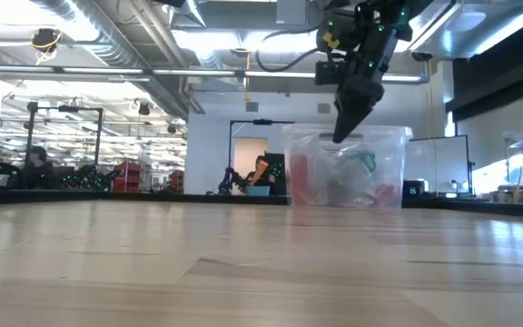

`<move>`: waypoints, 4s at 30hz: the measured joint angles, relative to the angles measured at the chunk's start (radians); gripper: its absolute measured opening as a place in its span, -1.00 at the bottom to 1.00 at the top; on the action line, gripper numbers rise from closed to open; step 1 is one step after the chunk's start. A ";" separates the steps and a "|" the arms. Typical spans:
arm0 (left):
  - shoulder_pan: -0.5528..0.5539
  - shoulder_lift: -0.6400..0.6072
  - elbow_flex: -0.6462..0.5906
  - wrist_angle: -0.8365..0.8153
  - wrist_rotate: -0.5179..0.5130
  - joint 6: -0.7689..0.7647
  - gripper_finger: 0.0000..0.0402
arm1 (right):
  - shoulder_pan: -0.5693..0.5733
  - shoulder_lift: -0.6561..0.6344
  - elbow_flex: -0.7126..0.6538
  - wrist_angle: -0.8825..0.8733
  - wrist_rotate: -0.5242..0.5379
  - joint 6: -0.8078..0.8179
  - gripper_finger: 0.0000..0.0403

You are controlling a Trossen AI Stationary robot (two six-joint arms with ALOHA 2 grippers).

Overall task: Roll bandage
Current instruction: Close the transparent bin, then return to Home Position

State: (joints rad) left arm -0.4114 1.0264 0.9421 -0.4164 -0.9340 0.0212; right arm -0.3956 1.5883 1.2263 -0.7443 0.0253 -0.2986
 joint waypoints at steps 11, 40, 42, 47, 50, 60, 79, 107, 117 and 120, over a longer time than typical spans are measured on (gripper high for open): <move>0.008 -0.005 0.000 0.005 0.082 -0.064 0.03 | 0.044 -0.123 0.072 -0.085 -0.226 0.065 -0.22; 0.334 -0.671 -0.721 0.558 0.578 -0.177 -0.97 | -0.044 -0.945 -0.893 0.995 -0.320 0.400 -0.93; 0.334 -0.685 -0.752 0.575 0.569 -0.178 -0.97 | -0.044 -0.990 -0.952 1.035 -0.306 0.424 -0.93; 0.334 -0.709 -0.805 0.593 0.568 -0.194 -0.99 | -0.044 -1.094 -1.078 1.172 -0.253 0.465 -0.98; 0.334 -0.721 -0.825 0.596 0.550 -0.222 -0.98 | -0.043 -1.159 -1.124 1.166 -0.150 0.506 -0.97; 0.334 -0.742 -0.879 0.663 0.545 -0.225 -0.98 | 0.137 -1.279 -1.209 1.086 0.007 0.534 -0.99; 0.334 -0.996 -0.932 0.474 0.607 -0.194 -0.99 | 0.252 -1.331 -1.216 1.030 -0.062 0.486 -0.99; 0.336 -1.010 -0.932 0.475 0.583 -0.118 -0.94 | 0.251 -1.584 -1.218 0.794 -0.214 0.394 -0.97; 0.336 -1.009 -0.932 0.475 0.582 -0.118 -0.94 | 0.251 -1.579 -1.218 0.765 -0.044 0.473 -0.96; 0.336 -1.009 -0.932 0.475 0.582 -0.118 -0.94 | 0.251 -1.564 -1.218 0.762 -0.018 0.482 -0.96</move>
State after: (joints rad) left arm -0.0757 0.0170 0.0097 0.0586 -0.3517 -0.0973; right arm -0.1444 0.0244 0.0084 0.0177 0.0076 0.1834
